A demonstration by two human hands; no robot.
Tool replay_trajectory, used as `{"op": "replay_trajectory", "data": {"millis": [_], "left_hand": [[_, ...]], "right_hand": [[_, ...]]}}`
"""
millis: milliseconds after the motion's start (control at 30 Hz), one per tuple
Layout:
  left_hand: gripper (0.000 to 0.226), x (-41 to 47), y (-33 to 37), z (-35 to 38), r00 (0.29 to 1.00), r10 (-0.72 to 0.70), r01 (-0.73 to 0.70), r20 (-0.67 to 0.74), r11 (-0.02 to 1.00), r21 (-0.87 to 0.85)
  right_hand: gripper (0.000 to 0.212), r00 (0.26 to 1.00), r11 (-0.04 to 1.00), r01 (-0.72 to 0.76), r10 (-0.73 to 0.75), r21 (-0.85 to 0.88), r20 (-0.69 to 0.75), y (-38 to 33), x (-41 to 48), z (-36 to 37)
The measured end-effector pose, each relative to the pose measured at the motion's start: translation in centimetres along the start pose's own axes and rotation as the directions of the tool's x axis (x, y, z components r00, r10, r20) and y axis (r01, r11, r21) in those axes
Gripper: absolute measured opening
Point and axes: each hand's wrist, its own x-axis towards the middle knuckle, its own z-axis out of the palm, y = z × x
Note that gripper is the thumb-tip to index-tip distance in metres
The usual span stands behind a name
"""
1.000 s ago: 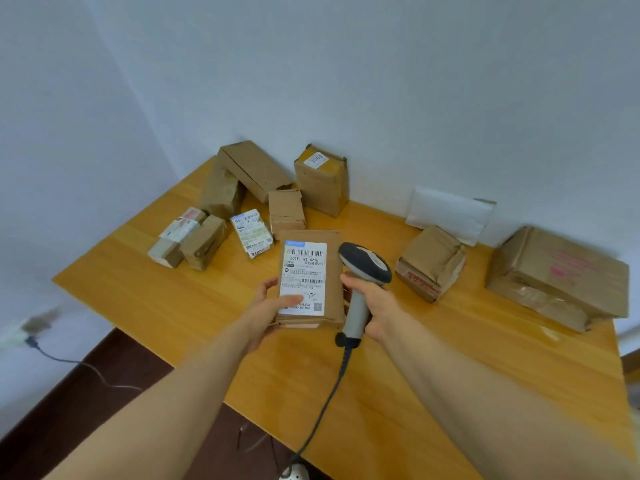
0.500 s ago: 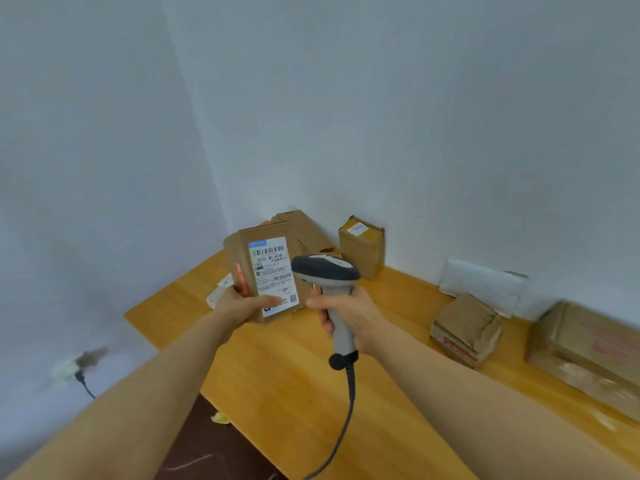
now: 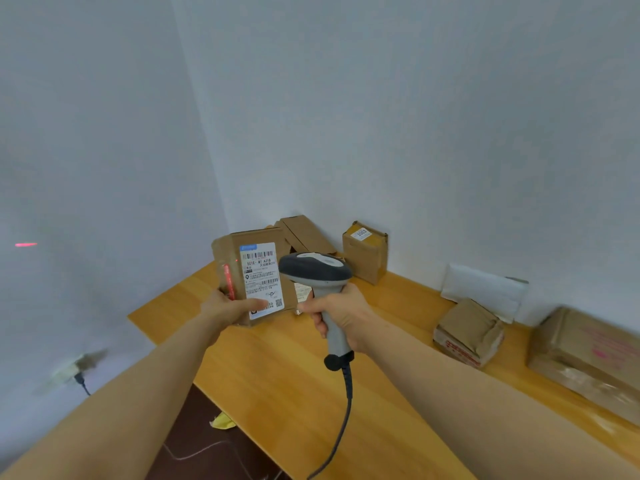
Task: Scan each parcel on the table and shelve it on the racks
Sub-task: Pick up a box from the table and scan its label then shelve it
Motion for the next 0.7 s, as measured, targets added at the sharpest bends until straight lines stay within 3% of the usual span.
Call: {"op": "replay_trajectory", "data": {"millis": [100, 267, 467, 633, 700], "left_hand": [[0.072, 0.3, -0.3, -0.4, 1.0, -0.006, 0.006, 0.001, 1.0, -0.001], [0.106, 1.2, -1.2, -1.5, 1.0, -0.009, 0.009, 0.027, 1.0, 0.0], [0.12, 3.1, -3.0, -2.5, 1.0, -0.008, 0.008, 0.027, 1.0, -0.006], [0.121, 4.1, -4.1, -3.1, 0.998, -0.018, 0.02, 0.055, 0.999, -0.031], [0.11, 2.6, -3.2, -2.9, 0.997, -0.021, 0.024, 0.072, 0.999, -0.044]], "right_hand": [[0.024, 1.0, 1.0, -0.003, 0.003, -0.003, 0.003, -0.1, 0.1, 0.3], [0.024, 1.0, 1.0, 0.001, -0.001, -0.019, 0.006, 0.0, 0.4, 1.0], [0.021, 0.999, 0.999, -0.037, 0.037, -0.006, -0.002, 0.0, 0.8, 2.0], [0.021, 0.998, 0.998, -0.054, 0.054, 0.009, -0.01, 0.6, 1.2, 2.8], [0.017, 0.999, 0.998, -0.049, 0.05, 0.035, -0.011, 0.8, 1.2, 3.2]]}}
